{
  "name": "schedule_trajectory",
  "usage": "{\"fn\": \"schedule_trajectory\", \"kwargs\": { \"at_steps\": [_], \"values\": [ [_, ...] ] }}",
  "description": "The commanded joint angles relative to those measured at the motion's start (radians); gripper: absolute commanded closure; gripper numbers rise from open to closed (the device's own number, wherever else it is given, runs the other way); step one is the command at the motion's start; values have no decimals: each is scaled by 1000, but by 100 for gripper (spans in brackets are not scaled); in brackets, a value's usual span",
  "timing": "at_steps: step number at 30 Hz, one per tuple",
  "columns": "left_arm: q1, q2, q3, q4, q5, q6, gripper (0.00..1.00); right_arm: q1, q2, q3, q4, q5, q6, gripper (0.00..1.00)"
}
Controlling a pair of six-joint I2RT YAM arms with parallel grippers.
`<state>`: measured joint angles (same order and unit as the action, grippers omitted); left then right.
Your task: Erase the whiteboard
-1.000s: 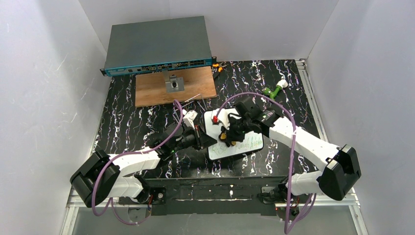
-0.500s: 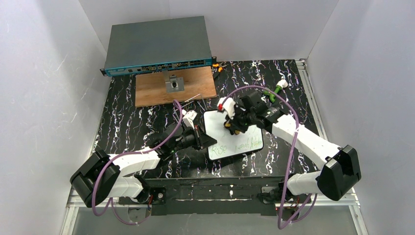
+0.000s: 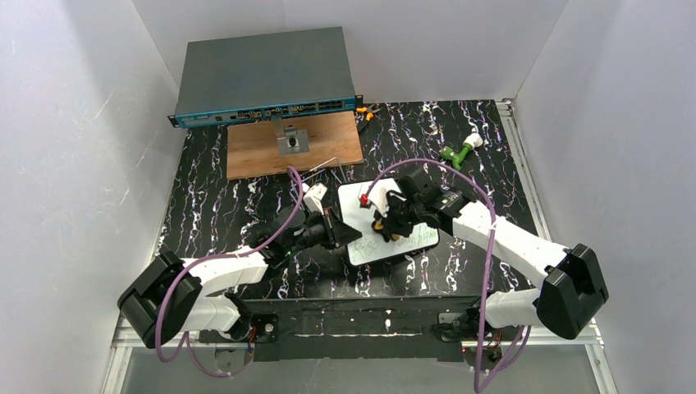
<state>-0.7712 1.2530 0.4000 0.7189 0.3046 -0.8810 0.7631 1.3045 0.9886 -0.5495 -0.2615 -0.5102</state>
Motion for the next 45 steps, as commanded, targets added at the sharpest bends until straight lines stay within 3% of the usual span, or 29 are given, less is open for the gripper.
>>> {"fn": "schedule_trajectory", "kwargs": {
  "at_steps": [1,6,15,19,26,31,37,41,45],
  "values": [
    [1,-46,2,82,8,12,100,-72,-24,-45,106,169,28,99],
    [3,-32,5,97,14,6,100,-59,-23,-25,54,84,18,99],
    [2,-13,14,100,19,1,100,94,29,84,-35,4,-16,99],
    [3,-17,16,97,25,6,100,40,84,147,5,117,66,99],
    [8,-26,8,99,32,12,100,-116,82,98,42,123,116,99],
    [9,-5,3,135,40,-2,100,-109,65,65,23,17,98,99],
    [9,-14,-1,130,33,-1,100,34,49,73,-35,-91,36,99],
    [9,-14,-1,129,33,-2,100,35,77,105,1,-26,70,99],
    [9,-15,2,127,39,1,100,-81,129,156,26,51,139,99]
  ]
}}
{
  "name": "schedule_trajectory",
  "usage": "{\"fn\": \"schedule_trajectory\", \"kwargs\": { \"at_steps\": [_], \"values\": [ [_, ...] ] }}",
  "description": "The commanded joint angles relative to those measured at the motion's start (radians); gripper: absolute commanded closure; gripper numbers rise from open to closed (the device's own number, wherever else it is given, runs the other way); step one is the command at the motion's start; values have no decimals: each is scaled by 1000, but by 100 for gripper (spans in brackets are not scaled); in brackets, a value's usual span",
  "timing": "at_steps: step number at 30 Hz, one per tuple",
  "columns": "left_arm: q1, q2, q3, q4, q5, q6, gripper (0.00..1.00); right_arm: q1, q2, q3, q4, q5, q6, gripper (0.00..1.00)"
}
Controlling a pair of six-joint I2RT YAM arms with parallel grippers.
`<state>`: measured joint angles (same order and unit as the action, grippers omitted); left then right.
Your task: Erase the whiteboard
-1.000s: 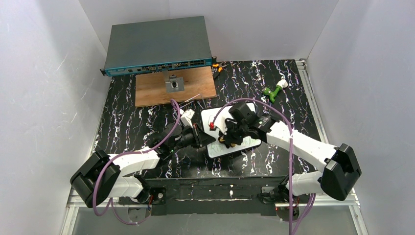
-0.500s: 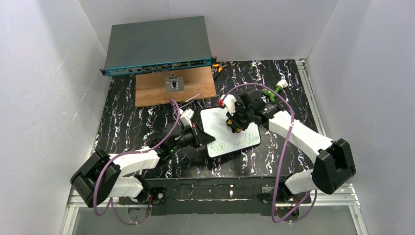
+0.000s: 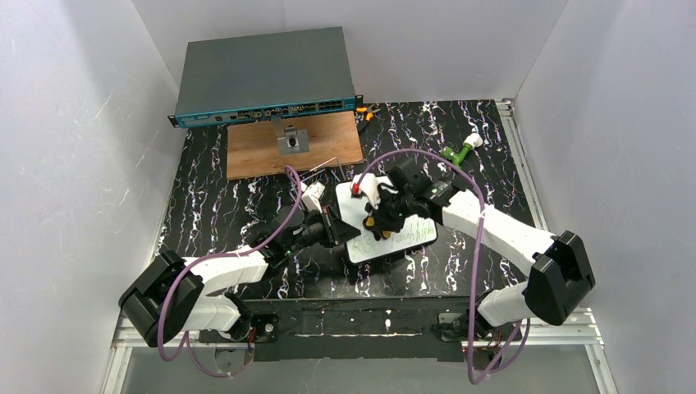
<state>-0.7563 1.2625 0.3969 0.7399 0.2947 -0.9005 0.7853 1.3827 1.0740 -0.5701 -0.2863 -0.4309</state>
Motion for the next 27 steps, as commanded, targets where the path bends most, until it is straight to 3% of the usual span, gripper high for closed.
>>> {"fn": "schedule_trajectory", "kwargs": {
  "at_steps": [1,9,14,17,20,27],
  "values": [
    [-5,-27,3,104,49,22,100,-137,59,79,46,77,67,99],
    [-5,-38,-6,109,46,26,100,-190,21,-32,61,31,3,99],
    [-5,-29,-8,119,44,24,100,-76,-51,-92,-28,-128,-119,99],
    [-4,-24,-5,125,50,19,100,-41,-52,-84,-31,-109,-122,99],
    [-3,-34,-9,118,46,21,100,-61,-25,-68,28,9,-82,99],
    [-4,-55,-11,95,45,34,100,-251,39,-3,75,91,3,99]
  ]
}}
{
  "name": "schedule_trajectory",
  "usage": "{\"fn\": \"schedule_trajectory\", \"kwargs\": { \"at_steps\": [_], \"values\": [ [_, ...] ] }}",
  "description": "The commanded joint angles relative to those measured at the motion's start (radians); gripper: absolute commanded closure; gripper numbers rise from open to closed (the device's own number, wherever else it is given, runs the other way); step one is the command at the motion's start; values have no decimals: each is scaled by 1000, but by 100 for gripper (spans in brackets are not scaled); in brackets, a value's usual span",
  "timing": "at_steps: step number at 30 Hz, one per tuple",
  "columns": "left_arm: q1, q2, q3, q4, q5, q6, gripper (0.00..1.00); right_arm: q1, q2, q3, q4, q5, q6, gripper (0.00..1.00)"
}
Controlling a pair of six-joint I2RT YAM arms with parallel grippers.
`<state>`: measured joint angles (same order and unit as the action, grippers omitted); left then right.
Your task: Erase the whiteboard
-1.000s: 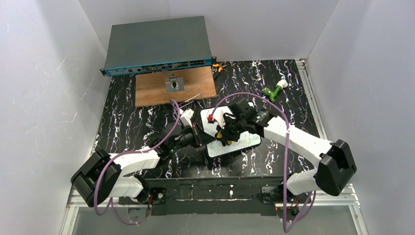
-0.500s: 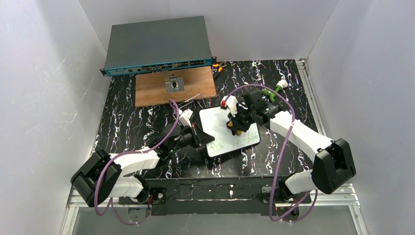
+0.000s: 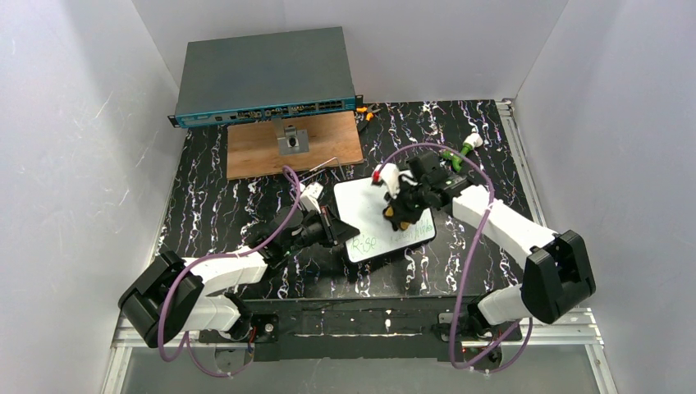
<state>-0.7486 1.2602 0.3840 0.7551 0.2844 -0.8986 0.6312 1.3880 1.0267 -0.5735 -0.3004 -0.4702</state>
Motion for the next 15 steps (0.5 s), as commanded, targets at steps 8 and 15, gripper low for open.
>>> {"fn": "schedule_trajectory", "kwargs": {
  "at_steps": [8,15],
  "values": [
    [-11,-41,1,93,60,30,100,-86,3,13,30,-64,5,99],
    [-12,-30,8,95,64,30,100,9,-30,29,3,-109,-14,99]
  ]
}}
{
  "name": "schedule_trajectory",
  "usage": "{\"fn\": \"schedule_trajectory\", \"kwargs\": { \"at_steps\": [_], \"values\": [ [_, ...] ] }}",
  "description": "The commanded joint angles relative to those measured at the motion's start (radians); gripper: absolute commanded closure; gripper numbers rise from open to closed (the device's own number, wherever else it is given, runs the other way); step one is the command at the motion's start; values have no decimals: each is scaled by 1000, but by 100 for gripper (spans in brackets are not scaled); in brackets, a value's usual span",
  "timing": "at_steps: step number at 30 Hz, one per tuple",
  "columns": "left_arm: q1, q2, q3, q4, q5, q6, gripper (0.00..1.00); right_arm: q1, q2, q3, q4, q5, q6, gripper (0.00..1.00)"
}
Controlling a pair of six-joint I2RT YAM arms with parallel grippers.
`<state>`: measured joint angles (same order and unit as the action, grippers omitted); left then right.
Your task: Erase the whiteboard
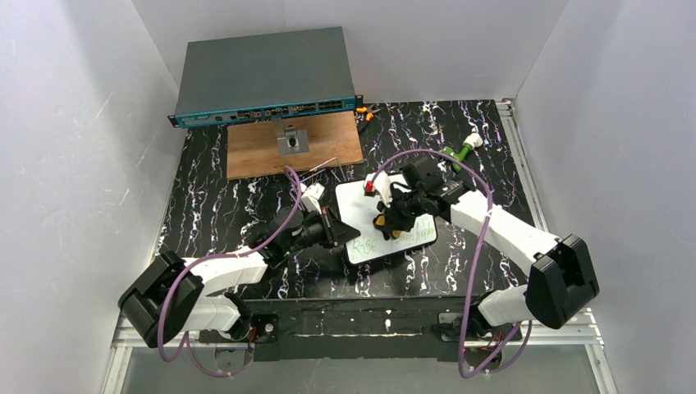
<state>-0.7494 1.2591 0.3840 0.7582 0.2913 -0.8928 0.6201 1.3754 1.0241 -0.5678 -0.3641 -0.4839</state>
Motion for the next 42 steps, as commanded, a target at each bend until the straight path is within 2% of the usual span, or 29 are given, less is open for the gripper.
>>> {"fn": "schedule_trajectory", "kwargs": {
  "at_steps": [1,6,11,13,16,19,21,25,28,32,34,38,42],
  "values": [
    [-11,-28,9,91,57,23,100,12,-8,48,10,-8,19,99],
    [-11,-40,8,82,59,28,100,-83,74,129,39,125,92,99],
    [-11,-63,1,59,50,41,100,-114,60,71,66,155,74,99],
    [-11,-59,-1,63,49,41,100,-114,36,34,57,113,50,99],
    [-11,-53,-2,76,50,40,100,-97,-18,-11,11,-73,-6,99],
    [-12,-47,-2,83,53,37,100,-14,-62,-60,-5,-138,-65,99],
    [-11,-45,-4,85,54,35,100,8,-59,-68,7,-125,-72,99],
    [-11,-55,-9,81,51,37,100,-1,-30,-57,77,5,-35,99],
    [-12,-63,-8,71,49,41,100,-55,-5,-38,114,74,0,99],
    [-11,-61,-10,76,50,41,100,-116,10,-28,129,91,25,99],
    [-11,-58,-11,81,51,40,100,-120,-1,-34,117,58,23,99],
    [-10,-43,-10,101,54,33,100,-90,-41,-64,70,-118,-2,99],
    [-10,-32,-7,107,55,31,100,-11,-54,-89,47,-168,-41,99]
  ]
}}
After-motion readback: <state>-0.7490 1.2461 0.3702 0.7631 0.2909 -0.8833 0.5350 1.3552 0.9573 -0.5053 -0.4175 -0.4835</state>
